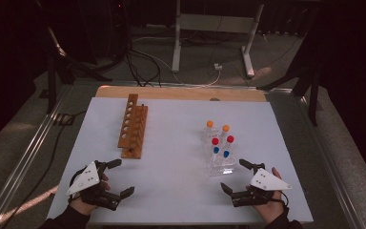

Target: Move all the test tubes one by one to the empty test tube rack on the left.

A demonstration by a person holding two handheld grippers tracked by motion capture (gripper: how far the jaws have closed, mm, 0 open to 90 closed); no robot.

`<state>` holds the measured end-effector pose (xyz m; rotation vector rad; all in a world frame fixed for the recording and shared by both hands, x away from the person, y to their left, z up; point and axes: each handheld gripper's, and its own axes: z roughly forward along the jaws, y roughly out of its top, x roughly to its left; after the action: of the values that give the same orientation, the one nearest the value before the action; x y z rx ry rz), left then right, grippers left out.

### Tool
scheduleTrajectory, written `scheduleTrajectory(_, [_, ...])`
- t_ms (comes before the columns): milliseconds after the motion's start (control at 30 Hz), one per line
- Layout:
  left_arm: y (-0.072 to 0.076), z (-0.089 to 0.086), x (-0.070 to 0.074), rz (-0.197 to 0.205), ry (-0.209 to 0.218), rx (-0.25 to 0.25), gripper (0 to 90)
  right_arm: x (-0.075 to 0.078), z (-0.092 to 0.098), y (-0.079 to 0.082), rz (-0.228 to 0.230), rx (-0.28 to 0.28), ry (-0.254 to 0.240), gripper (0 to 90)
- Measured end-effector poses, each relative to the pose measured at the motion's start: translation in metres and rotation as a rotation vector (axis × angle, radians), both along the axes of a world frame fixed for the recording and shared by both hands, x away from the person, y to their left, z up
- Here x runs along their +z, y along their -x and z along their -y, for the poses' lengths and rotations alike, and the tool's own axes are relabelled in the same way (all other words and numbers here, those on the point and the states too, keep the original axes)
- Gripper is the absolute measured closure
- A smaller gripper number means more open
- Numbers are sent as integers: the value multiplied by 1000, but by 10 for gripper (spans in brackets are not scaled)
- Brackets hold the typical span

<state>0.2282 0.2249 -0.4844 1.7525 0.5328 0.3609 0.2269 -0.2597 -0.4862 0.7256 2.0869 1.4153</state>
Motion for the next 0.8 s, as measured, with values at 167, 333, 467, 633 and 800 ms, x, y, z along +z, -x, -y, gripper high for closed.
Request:
scheduleTrajectory(167, [0, 0, 0, 0, 0, 2, 6, 4, 1, 1, -24, 6, -5, 0])
scheduleTrajectory(333, [0, -1, 1, -1, 6, 3, 6, 9, -1, 3, -31, -3, 10, 0])
scheduleTrajectory(467, [1, -1, 0, -2, -3, 9, 6, 18, 2, 4, -81, -35, -44, 0])
scheduleTrajectory(633, [1, -1, 1, -1, -1, 8, 6, 31, 0, 7, -120, -53, -82, 0])
scheduleTrajectory(800, [1, -1, 1, -2, 2, 6, 6, 36, -5, 0, -100, -107, -76, 0])
